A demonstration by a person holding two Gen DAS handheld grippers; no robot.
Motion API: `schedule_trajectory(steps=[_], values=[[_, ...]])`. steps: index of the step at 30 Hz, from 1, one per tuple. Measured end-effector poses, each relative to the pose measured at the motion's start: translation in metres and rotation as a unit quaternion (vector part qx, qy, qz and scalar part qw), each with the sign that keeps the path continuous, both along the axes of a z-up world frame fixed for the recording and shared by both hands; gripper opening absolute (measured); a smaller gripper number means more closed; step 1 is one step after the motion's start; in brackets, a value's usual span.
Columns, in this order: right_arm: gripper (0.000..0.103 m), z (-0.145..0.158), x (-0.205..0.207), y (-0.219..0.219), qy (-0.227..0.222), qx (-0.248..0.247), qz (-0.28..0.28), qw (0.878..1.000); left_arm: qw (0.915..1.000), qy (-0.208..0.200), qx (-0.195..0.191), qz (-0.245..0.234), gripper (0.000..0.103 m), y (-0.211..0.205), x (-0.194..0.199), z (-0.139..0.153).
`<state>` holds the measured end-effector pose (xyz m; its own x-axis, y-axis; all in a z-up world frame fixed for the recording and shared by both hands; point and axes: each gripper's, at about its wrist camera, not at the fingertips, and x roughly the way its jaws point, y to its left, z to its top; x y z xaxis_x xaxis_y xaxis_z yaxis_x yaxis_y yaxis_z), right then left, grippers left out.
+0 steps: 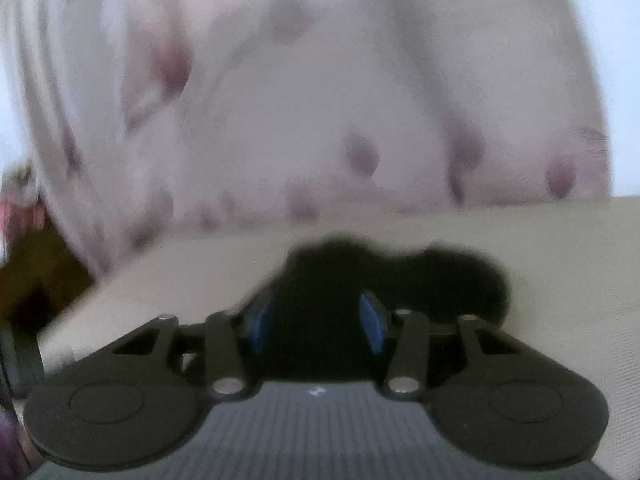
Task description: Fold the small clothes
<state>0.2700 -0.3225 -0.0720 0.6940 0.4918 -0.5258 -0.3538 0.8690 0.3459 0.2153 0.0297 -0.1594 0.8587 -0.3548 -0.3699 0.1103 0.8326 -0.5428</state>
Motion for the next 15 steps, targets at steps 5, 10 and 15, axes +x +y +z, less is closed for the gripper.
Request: schedule_trajectory(steps=[5, 10, 15], values=[[0.042, -0.047, -0.017, -0.009, 0.034, -0.054, -0.004, 0.998, 1.0000, 0.000, 0.002, 0.004, 0.103, -0.001, -0.002, -0.002], [0.043, -0.044, -0.020, -0.021, 0.038, -0.029, -0.001, 0.999, 1.0000, 0.001, 0.006, 0.006, 0.103, -0.003, -0.002, -0.001], [0.045, -0.023, -0.013, -0.016, 0.029, -0.020, -0.002, 0.999, 0.9996, 0.009, 0.025, -0.010, 0.103, -0.015, 0.001, 0.009]])
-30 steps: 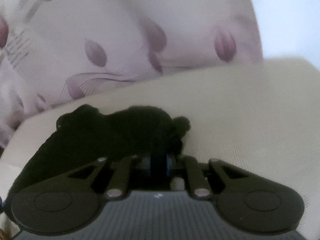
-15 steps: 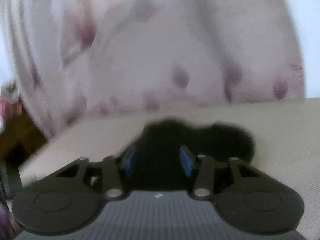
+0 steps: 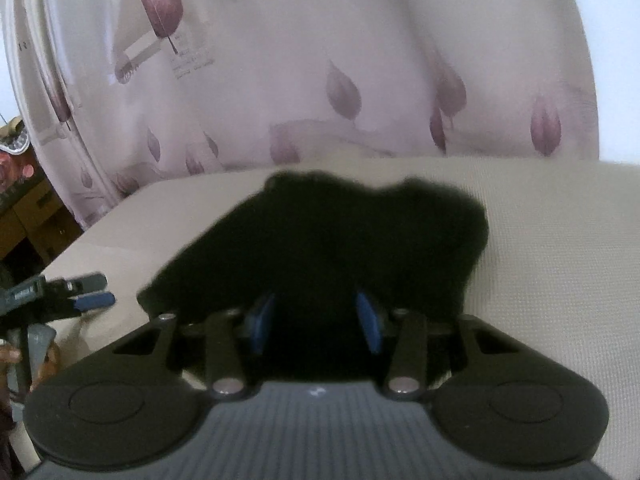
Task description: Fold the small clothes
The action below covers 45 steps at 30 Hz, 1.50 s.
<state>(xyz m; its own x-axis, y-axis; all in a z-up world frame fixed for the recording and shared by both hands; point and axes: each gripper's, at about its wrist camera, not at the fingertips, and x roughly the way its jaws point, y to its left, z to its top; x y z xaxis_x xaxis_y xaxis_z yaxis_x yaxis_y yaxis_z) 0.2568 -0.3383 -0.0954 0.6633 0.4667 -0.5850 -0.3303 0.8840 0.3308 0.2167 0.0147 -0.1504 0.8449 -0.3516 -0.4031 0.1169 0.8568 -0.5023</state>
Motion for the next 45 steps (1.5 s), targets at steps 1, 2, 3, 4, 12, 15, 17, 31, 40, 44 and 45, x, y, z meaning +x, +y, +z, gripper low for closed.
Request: schedule_trajectory(steps=[1, 2, 3, 4, 12, 15, 17, 31, 40, 44, 45], values=[[0.045, 0.004, -0.001, 0.002, -0.008, 0.002, -0.003, 1.000, 1.0000, -0.003, -0.007, -0.003, 0.103, -0.004, 0.001, 0.003], [0.045, 0.010, 0.000, 0.002, -0.019, 0.006, -0.007, 1.000, 0.9998, -0.007, -0.016, -0.011, 0.103, -0.009, 0.002, 0.008], [0.046, 0.013, 0.002, 0.003, -0.027, 0.005, -0.011, 1.000, 0.9994, -0.014, -0.023, -0.022, 0.103, -0.017, 0.004, 0.014], [0.046, 0.016, 0.004, 0.003, -0.033, -0.001, -0.014, 0.999, 0.9990, -0.025, -0.020, -0.030, 0.103, -0.027, 0.007, 0.021], [0.045, -0.028, 0.001, 0.001, -0.010, -0.011, -0.002, 1.000, 0.9823, -0.119, 0.116, -0.087, 0.098, -0.131, 0.034, 0.048], [0.045, -0.033, -0.002, -0.010, -0.011, 0.031, -0.006, 0.999, 0.9738, -0.133, 0.144, -0.115, 0.090, -0.153, 0.042, 0.039], [0.048, -0.031, 0.000, -0.019, -0.004, 0.060, 0.002, 0.998, 0.9718, -0.117, 0.156, -0.132, 0.078, -0.162, 0.047, 0.028], [0.048, -0.039, 0.103, -0.032, 0.041, 0.039, -0.068, 0.996, 0.9781, -0.040, 0.164, -0.122, 0.077, -0.158, 0.050, 0.001], [0.060, -0.021, 0.066, -0.058, -0.002, 0.141, -0.105, 0.984, 0.9877, -0.021, 0.103, -0.116, 0.093, -0.135, 0.050, 0.000], [0.064, -0.007, 0.010, -0.044, -0.057, 0.070, -0.122, 0.988, 0.9931, -0.048, 0.081, -0.070, 0.103, -0.120, 0.035, 0.007], [0.064, -0.006, -0.001, -0.039, -0.063, 0.048, -0.127, 0.989, 0.9934, -0.050, 0.083, -0.061, 0.103, -0.118, 0.034, 0.010]])
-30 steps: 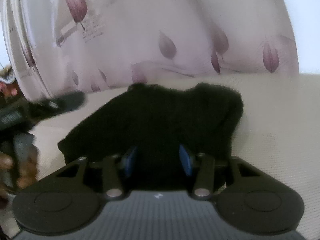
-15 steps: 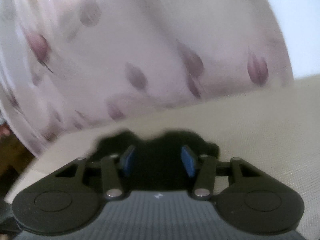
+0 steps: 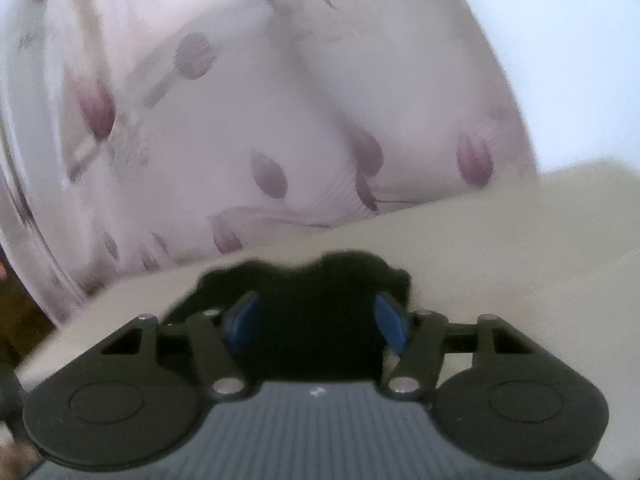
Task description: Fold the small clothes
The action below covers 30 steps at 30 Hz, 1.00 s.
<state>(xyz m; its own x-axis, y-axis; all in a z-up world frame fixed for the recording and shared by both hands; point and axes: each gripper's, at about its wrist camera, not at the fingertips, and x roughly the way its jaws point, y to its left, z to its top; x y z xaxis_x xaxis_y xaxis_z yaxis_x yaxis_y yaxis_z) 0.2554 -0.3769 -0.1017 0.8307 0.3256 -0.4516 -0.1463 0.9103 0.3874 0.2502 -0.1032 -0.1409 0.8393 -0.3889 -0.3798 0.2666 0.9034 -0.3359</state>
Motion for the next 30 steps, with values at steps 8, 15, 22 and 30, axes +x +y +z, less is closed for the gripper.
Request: schedule_trajectory(steps=[8, 15, 22, 30], values=[[0.089, -0.013, -0.030, 0.025, 0.029, -0.003, -0.030, 0.999, 0.9994, 0.025, 0.020, -0.012, 0.103, 0.001, 0.001, 0.009], [0.089, -0.017, -0.017, 0.018, 0.066, 0.054, -0.021, 0.996, 0.9973, 0.051, 0.020, -0.048, 0.103, -0.004, 0.024, 0.012], [0.090, -0.034, 0.009, -0.005, 0.114, 0.126, -0.014, 0.985, 0.9934, 0.071, 0.021, -0.088, 0.103, -0.008, 0.045, 0.006], [0.091, -0.041, 0.037, -0.004, 0.127, 0.131, 0.017, 0.983, 0.9907, 0.094, 0.037, -0.091, 0.103, -0.013, 0.064, -0.007]])
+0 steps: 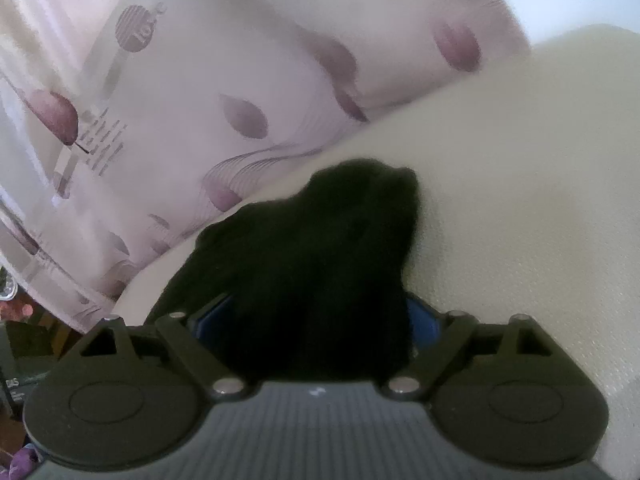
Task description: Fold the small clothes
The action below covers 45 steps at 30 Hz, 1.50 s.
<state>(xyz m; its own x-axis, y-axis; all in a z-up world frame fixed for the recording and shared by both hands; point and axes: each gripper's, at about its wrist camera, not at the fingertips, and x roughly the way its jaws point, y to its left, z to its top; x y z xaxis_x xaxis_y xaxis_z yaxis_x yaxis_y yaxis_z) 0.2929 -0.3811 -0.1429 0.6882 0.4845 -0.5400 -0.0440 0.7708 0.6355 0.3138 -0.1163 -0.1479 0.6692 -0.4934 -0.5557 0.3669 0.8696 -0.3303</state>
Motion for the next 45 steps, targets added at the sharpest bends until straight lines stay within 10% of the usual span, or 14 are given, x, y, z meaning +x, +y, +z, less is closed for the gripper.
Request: schedule_trajectory(steps=[21, 35, 41, 45], values=[[0.101, -0.001, 0.029, 0.020, -0.011, -0.033, 0.055, 0.998, 0.9970, -0.022, 0.074, -0.007, 0.103, -0.026, 0.008, -0.007], [0.102, 0.000, 0.027, 0.025, -0.016, -0.045, 0.056, 0.997, 0.9975, -0.021, 0.061, -0.029, 0.103, -0.021, 0.013, -0.012], [0.102, -0.008, 0.029, 0.010, -0.013, 0.022, 0.062, 0.998, 0.9980, -0.019, 0.032, -0.050, 0.099, -0.015, 0.016, -0.014], [0.102, -0.010, 0.032, 0.003, -0.006, 0.052, 0.066, 0.996, 0.9982, -0.019, 0.006, -0.057, 0.081, -0.011, 0.016, -0.015]])
